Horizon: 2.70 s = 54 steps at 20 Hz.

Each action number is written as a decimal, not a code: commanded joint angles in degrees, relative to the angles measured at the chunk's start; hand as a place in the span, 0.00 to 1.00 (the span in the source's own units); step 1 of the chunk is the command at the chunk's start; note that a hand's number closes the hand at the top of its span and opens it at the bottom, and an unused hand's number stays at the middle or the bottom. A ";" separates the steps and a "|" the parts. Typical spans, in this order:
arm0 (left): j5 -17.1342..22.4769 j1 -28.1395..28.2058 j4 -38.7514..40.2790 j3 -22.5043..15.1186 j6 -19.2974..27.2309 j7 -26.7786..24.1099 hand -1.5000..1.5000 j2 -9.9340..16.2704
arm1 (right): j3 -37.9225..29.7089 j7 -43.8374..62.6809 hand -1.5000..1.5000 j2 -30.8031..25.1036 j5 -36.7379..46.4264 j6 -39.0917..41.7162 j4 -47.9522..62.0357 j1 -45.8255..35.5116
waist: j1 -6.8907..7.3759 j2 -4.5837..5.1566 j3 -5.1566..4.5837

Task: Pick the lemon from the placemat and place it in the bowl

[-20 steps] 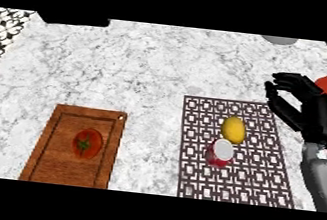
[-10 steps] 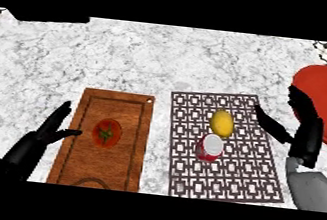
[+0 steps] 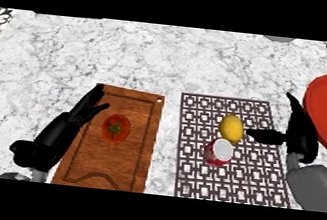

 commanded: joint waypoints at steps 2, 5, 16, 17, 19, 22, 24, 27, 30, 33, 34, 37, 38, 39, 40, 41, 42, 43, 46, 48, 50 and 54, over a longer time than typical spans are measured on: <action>0.99 -3.24 1.23 0.36 -0.85 1.31 0.50 -1.19 | 3.87 17.63 0.00 -1.15 -5.34 19.39 -3.85 -4.45 | 0.69 -0.31 0.10; 1.07 -4.18 3.00 -0.02 -1.27 1.36 0.50 -2.31 | 3.20 29.45 0.00 0.16 -10.26 27.87 -5.78 -11.21 | 1.43 -0.15 0.23; -1.13 -8.36 4.71 -0.35 -0.48 3.59 0.50 -5.57 | 1.64 46.33 0.00 3.16 -18.82 33.71 -3.29 -22.02 | 1.98 -0.01 0.50; -1.48 -7.05 4.11 -0.54 -0.91 2.71 0.50 -5.24 | 1.38 46.06 0.00 3.20 -19.34 33.29 -3.99 -20.89 | 1.87 -0.08 0.51; -0.33 -6.74 7.20 1.93 -2.75 0.11 0.50 -4.39 | 1.77 44.77 0.00 2.43 -18.91 33.83 -2.84 -21.00 | 1.78 0.05 0.49; 1.04 -9.88 8.20 3.84 -4.82 2.73 0.50 -3.43 | 3.66 44.68 0.00 3.99 -16.19 31.89 -2.42 -20.59 | 1.55 0.01 0.51; -1.59 -5.84 2.56 0.65 -1.99 2.79 0.50 -5.13 | 5.66 45.65 0.00 6.47 -13.10 29.48 -2.36 -21.31 | 2.33 -0.15 0.54; -1.89 -6.50 5.58 1.92 -3.07 1.46 0.50 -4.97 | 7.03 45.58 0.00 6.62 -10.03 28.47 -3.81 -19.38 | 1.77 -0.09 0.52; -2.27 -7.11 4.62 2.29 -2.00 3.21 0.50 -6.07 | 6.43 42.60 0.00 4.03 -8.40 29.76 -5.30 -16.43 | 1.43 -0.13 0.56; -2.28 -5.58 8.04 3.21 -4.89 -0.72 0.50 -4.90 | 7.59 44.19 0.00 5.62 -4.80 28.76 -5.91 -16.46 | 1.42 -0.08 0.51; -4.05 -6.53 6.93 0.57 -2.43 1.41 0.50 -7.68 | 8.56 44.50 0.00 5.74 -3.26 28.79 -5.09 -16.43 | 1.36 -0.11 0.52; -2.20 -8.72 7.10 3.23 -4.62 2.67 0.50 -6.11 | 8.94 44.54 0.00 7.68 -0.07 27.75 -2.20 -16.67 | 1.65 -0.01 0.53; -1.91 -6.13 8.48 4.09 -5.12 -1.33 0.50 -6.08 | 8.28 45.18 0.00 6.19 -0.28 28.97 -5.04 -15.28 | 1.32 -0.12 0.49; -2.97 -4.83 7.06 3.10 -4.83 -0.63 0.50 -5.76 | 8.09 43.53 0.00 8.04 0.50 28.38 -0.73 -16.23 | 2.10 0.02 0.53; -3.01 -5.58 7.72 3.75 -5.42 -0.55 0.50 -5.29 | 8.23 42.23 0.00 7.73 1.39 27.30 -2.34 -13.29 | 1.63 -0.02 0.54; -2.21 -5.37 7.74 4.25 -5.48 -1.06 0.50 -6.00 | 8.34 44.26 0.00 7.70 2.02 27.93 -5.01 -12.67 | 1.36 -0.13 0.52; -3.87 -6.20 6.12 2.16 -3.49 1.92 0.50 -7.34 | 7.42 45.95 0.00 9.10 2.08 27.68 -3.47 -13.71 | 1.47 -0.17 0.54; -2.81 -7.39 6.37 2.90 -4.65 3.30 0.50 -7.06 | 5.50 43.69 0.00 7.99 1.10 29.99 -1.40 -15.20 | 1.69 0.00 0.55; -3.08 -7.68 4.42 3.19 -3.83 5.16 0.50 -7.56 | 4.78 40.04 0.00 7.19 1.86 28.71 -1.44 -10.00 | 1.52 -0.04 0.58; -3.11 -7.72 8.60 4.47 -6.54 1.36 0.50 -7.07 | 3.42 38.73 0.00 9.05 1.39 29.56 -0.36 -10.73 | 1.64 0.10 0.56; -4.12 -4.87 6.43 4.17 -5.87 0.77 0.50 -6.79 | 4.30 39.16 0.00 10.39 3.45 28.15 -1.02 -8.57 | 1.81 -0.02 0.56; -6.01 -7.20 10.21 3.73 -6.10 -0.27 0.50 -9.48 | 1.86 35.43 0.00 10.99 5.48 27.70 1.47 -8.34 | 1.62 0.11 0.57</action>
